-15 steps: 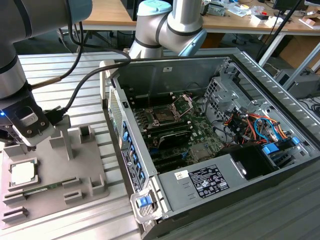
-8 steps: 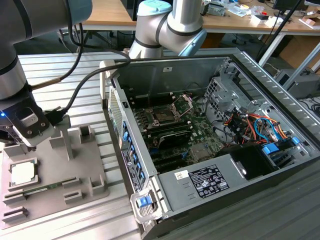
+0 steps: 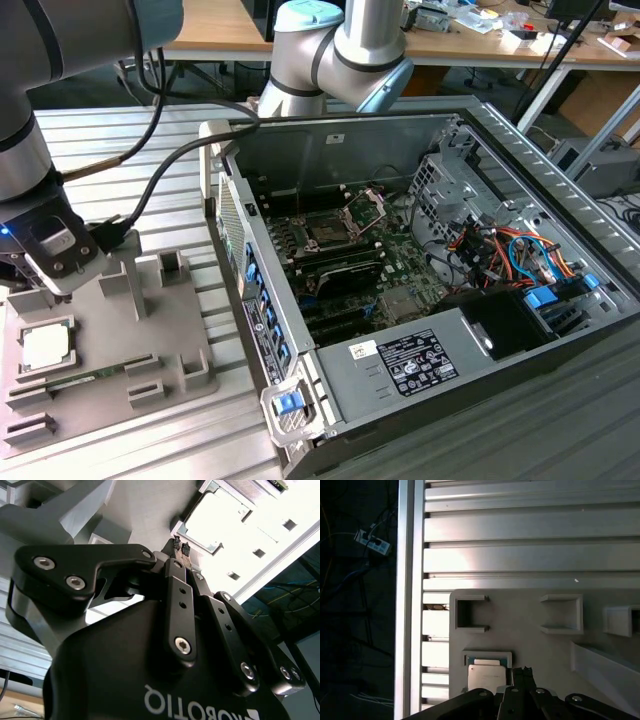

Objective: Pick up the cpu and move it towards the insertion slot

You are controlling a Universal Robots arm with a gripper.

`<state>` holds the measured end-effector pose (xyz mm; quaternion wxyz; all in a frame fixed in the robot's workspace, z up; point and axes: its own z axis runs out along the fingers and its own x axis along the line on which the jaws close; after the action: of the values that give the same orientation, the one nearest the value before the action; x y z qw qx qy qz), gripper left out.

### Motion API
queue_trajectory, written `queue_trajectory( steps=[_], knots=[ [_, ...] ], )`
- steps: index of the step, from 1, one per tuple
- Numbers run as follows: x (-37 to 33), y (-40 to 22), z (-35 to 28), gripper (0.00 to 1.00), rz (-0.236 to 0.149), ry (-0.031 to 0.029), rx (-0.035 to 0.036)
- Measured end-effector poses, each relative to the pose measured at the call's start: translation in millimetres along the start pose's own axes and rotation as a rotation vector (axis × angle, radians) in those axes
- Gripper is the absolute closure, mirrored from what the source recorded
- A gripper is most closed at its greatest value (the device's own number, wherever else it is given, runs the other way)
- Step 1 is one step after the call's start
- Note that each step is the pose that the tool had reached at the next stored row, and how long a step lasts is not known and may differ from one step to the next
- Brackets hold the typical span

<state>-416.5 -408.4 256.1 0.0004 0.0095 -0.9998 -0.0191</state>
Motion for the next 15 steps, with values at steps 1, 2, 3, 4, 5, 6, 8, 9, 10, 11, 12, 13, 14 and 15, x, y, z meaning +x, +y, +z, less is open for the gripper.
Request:
queue_trajectory(
  steps=[1, 2, 3, 4, 5, 6, 8, 9, 10, 11, 12, 13, 14, 15],
  knots=[
    [0.6, 0.0, 0.2, 0.89, 0.000, -0.0001, 0.0000],
    [1.1, 0.0, 0.3, 0.89, 0.000, -0.0001, 0.0000],
    [1.7, 0.0, 0.5, 0.89, 0.000, 0.0000, 0.0000],
    [2.2, 0.0, 0.6, 0.89, 0.000, 0.0000, -0.0001],
    [2.8, 0.0, 0.7, 0.89, 0.000, 0.0000, -0.0001],
    [3.3, 0.0, 0.9, 0.89, 0.000, 0.0000, -0.0001],
    [4.2, 0.0, 1.2, 0.89, 0.000, 0.0000, 0.0000],
    [4.6, 0.0, 1.4, 0.89, 0.000, -0.0001, 0.0000],
    [4.9, 0.0, 1.6, 0.89, 0.000, -0.0001, -0.0001],
    [5.2, 0.0, 1.8, 0.89, 0.000, -0.0001, 0.0000],
    [5.5, 0.0, 2.0, 0.89, 0.000, -0.0001, -0.0001],
    [5.7, 0.0, 2.2, 0.89, 0.000, 0.0000, 0.0000],
    [5.9, 0.0, 2.4, 0.89, 0.000, 0.0000, 0.0000],
    [6.0, 0.0, 2.6, 0.89, 0.000, 0.0000, 0.0000]
  ],
)
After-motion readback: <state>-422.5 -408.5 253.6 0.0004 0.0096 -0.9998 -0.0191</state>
